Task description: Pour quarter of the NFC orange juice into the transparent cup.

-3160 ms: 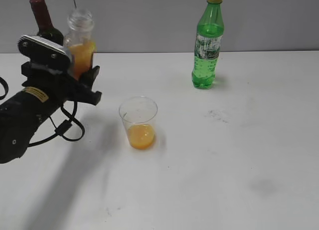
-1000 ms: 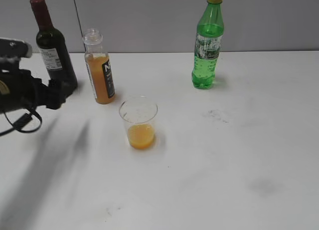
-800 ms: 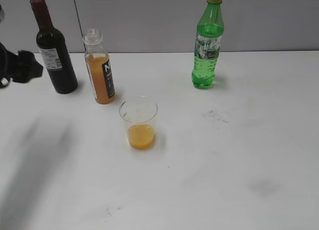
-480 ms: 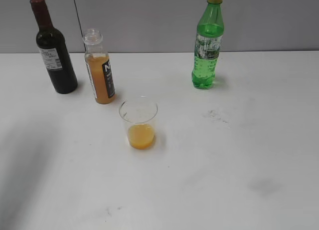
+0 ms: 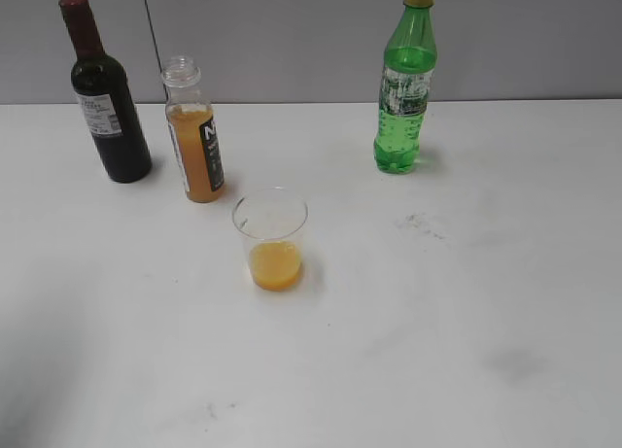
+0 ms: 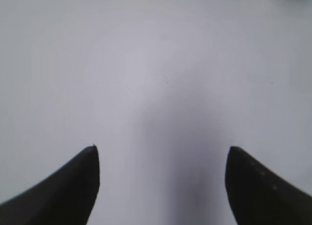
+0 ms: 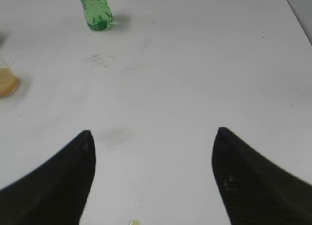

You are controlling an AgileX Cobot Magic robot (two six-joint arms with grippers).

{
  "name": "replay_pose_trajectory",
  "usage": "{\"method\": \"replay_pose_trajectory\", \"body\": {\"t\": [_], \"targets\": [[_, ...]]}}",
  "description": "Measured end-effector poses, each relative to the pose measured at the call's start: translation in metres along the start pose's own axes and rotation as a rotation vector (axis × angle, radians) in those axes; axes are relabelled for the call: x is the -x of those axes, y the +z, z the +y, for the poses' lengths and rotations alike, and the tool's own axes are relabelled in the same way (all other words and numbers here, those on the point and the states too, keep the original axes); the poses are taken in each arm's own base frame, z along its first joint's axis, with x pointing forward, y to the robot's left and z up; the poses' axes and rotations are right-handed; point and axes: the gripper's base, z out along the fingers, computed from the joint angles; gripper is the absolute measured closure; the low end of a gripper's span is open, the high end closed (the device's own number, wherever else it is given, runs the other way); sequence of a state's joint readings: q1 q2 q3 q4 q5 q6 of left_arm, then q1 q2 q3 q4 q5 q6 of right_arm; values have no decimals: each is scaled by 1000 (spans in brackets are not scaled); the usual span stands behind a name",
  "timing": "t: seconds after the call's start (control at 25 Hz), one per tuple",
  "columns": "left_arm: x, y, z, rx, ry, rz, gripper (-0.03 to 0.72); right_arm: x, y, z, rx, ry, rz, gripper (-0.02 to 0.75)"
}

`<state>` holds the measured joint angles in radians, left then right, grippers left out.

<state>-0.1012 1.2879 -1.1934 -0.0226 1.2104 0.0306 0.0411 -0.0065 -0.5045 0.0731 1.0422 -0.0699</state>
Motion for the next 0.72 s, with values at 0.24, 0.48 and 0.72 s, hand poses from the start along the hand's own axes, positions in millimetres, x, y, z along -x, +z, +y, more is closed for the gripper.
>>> {"method": "replay_pose_trajectory", "body": {"t": [0.24,0.48,0.72], "targets": [[-61,-13,-3,-14,13,-24,91,0,0,0,0,0,0,167],[-124,-17,-7,-34,6,-168,95,0,0,0,0,1,0,167],[-172,-23,-8,-35,9,-320,95,0,0,0,0,1,0,167]]}}
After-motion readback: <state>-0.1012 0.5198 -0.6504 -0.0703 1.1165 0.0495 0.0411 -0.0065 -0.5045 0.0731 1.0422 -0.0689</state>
